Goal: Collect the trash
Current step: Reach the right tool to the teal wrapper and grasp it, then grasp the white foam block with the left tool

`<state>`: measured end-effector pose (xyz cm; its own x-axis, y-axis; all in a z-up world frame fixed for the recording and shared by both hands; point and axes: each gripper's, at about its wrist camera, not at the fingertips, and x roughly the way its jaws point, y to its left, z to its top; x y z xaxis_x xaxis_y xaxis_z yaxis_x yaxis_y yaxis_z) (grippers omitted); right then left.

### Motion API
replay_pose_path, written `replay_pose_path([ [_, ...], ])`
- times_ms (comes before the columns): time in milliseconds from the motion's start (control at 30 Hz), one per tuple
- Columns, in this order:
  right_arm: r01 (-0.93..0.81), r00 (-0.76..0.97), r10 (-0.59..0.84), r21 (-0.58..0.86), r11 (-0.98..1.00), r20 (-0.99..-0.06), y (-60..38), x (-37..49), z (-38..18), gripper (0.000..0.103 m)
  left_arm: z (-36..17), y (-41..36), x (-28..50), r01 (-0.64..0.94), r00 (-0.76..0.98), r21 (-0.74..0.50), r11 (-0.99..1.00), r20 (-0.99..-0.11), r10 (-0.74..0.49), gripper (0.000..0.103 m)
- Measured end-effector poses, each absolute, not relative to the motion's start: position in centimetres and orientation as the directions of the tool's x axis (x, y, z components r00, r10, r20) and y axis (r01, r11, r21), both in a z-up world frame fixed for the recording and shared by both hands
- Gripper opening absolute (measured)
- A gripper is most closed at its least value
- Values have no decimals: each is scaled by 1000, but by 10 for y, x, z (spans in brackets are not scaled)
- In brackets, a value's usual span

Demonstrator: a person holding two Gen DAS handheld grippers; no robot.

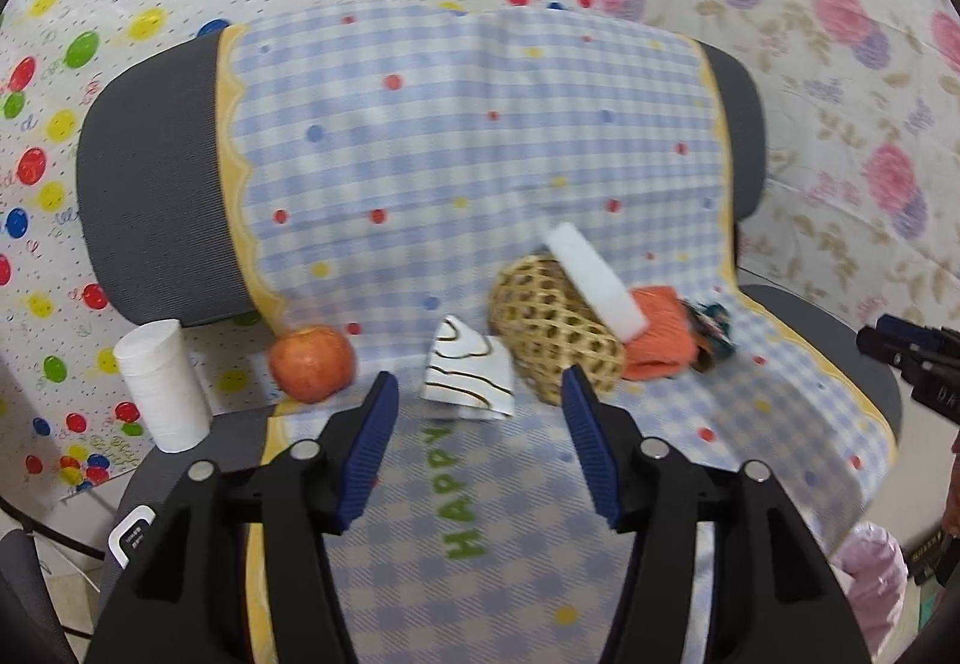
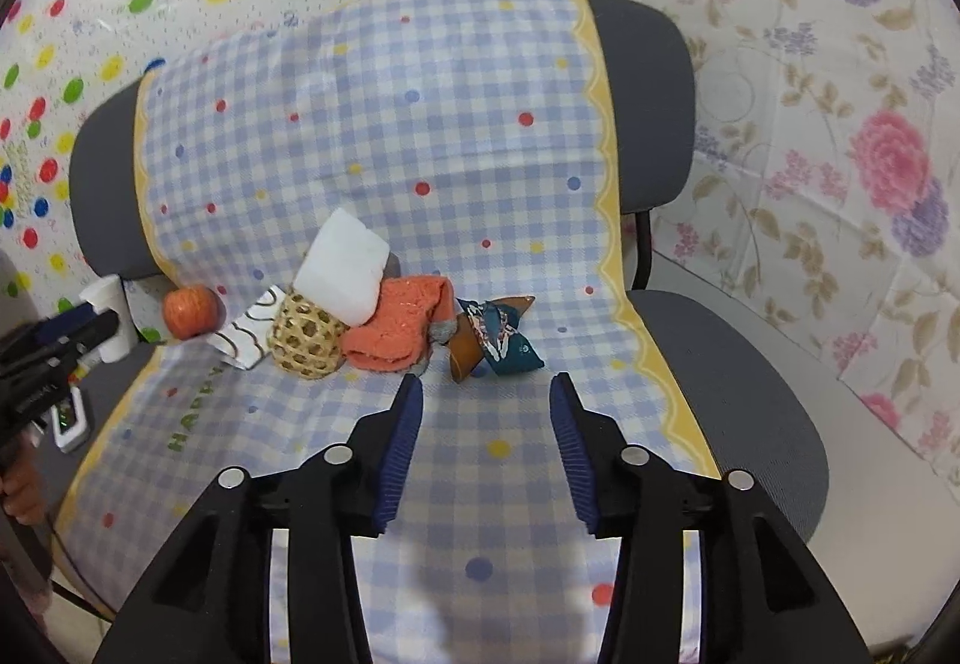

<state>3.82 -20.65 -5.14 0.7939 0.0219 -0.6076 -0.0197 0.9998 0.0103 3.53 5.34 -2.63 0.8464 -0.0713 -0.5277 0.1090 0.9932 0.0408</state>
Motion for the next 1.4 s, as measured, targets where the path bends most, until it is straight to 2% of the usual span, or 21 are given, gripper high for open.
replay_pose_path([
  [67,-27,774,7,-22,999,-633,-206,57,-62,51,-29,56,45,79,849,48,996,-527,-42,69],
  [367,-68,693,36,-15,998,-720,-215,140,-107,52,-54,51,93,60,802,37,998,-597,-26,69],
  [633,-108,656,30,-55,993,-754,-204,190,-128,51,-56,43,119,70,795,33,997,-606,-36,69],
  [700,-112,643,4,-89,990,-766,-200,200,-133,47,-56,39,121,81,795,29,996,-605,-47,69],
  [733,-113,638,-7,-102,988,-770,-199,202,-135,37,-56,38,121,87,794,28,996,-605,-53,69],
  [800,-112,629,-26,-124,986,-777,-198,205,-137,24,-55,33,120,101,795,32,994,-604,-61,69],
  [833,-108,630,-36,-134,985,-775,-198,204,-137,11,-54,32,119,107,796,34,994,-602,-65,69],
  [900,-102,644,-39,-137,985,-764,-199,197,-131,5,-52,28,116,124,799,36,992,-596,-78,69],
  [1133,-74,719,54,1,997,-693,-213,154,-89,2,-41,8,112,182,807,24,983,-574,-135,68],
  [1300,-75,752,96,61,995,-652,-213,126,-65,2,-40,-16,123,238,788,15,971,-587,-185,52],
  [1400,-58,770,85,63,996,-632,-214,118,-58,2,-44,-28,136,250,767,-5,968,-609,-202,52],
])
